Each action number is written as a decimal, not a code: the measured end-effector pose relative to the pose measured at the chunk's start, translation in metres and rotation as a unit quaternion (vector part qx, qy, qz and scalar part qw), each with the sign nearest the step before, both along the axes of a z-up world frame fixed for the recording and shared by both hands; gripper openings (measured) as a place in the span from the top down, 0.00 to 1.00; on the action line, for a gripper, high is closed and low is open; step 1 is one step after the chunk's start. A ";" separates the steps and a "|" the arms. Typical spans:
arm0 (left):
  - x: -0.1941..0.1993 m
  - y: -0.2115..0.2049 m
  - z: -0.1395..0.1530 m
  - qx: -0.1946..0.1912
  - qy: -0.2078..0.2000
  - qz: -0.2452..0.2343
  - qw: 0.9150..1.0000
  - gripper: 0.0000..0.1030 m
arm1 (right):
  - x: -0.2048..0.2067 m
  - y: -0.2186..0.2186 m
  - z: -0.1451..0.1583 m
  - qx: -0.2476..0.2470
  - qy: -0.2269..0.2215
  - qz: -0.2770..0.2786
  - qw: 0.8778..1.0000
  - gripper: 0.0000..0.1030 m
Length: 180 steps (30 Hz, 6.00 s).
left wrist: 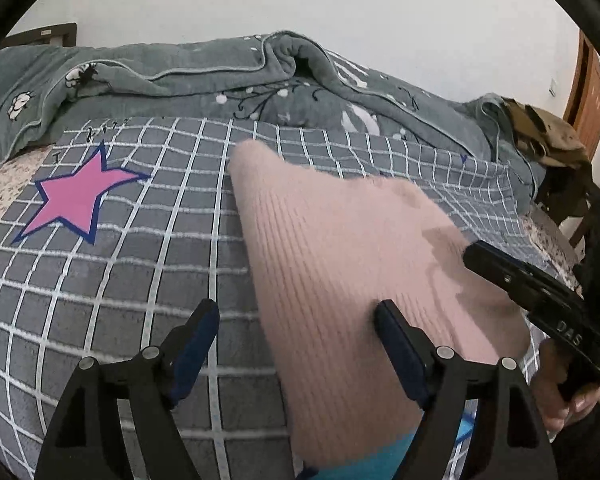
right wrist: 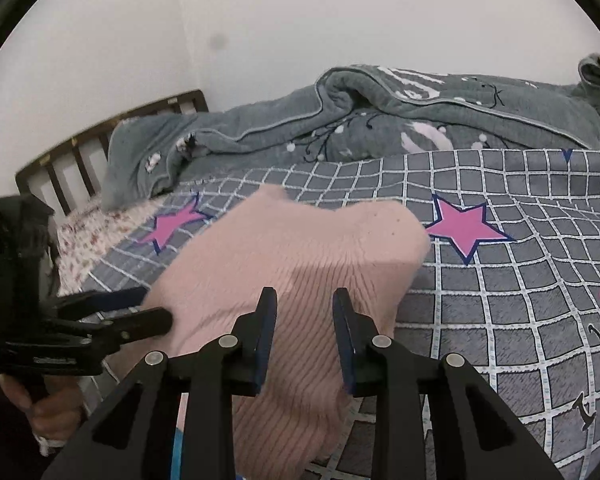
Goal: Fold small clothes
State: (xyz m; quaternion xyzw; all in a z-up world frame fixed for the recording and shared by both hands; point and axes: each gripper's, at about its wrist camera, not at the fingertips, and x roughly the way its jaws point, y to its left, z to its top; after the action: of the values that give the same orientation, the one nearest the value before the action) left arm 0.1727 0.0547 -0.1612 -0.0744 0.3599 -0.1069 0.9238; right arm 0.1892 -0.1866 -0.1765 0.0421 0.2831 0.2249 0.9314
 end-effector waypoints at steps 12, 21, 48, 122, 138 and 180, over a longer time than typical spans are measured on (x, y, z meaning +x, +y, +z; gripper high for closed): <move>0.049 0.004 0.015 0.011 -0.001 0.039 0.999 0.24 | 0.033 -0.006 0.026 -0.009 -0.007 -0.021 1.000 0.67; 0.083 0.019 0.010 0.015 0.018 0.060 0.998 0.24 | 0.072 0.013 0.016 -0.065 0.003 -0.007 0.998 0.67; 0.099 0.015 -0.002 0.041 0.028 0.054 0.997 0.23 | 0.093 -0.002 -0.017 -0.064 0.040 -0.039 0.996 0.62; -0.183 -0.039 0.129 0.074 -0.051 0.098 0.991 0.09 | -0.190 -0.032 0.114 -0.107 -0.007 -0.131 0.986 0.05; -0.189 -0.042 0.136 0.078 -0.060 0.100 0.990 0.09 | -0.192 -0.034 0.117 -0.106 -0.009 -0.131 0.986 0.05; -0.189 -0.044 0.143 0.081 -0.062 0.100 0.990 0.09 | -0.195 -0.041 0.121 -0.101 -0.009 -0.136 0.986 0.05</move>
State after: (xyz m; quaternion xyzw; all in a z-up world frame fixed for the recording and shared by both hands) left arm -0.0161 0.0111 -0.0184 -0.0280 0.3003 0.0118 0.9533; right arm -0.0061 -0.2281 -0.0557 -0.0155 0.2877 0.0666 0.9553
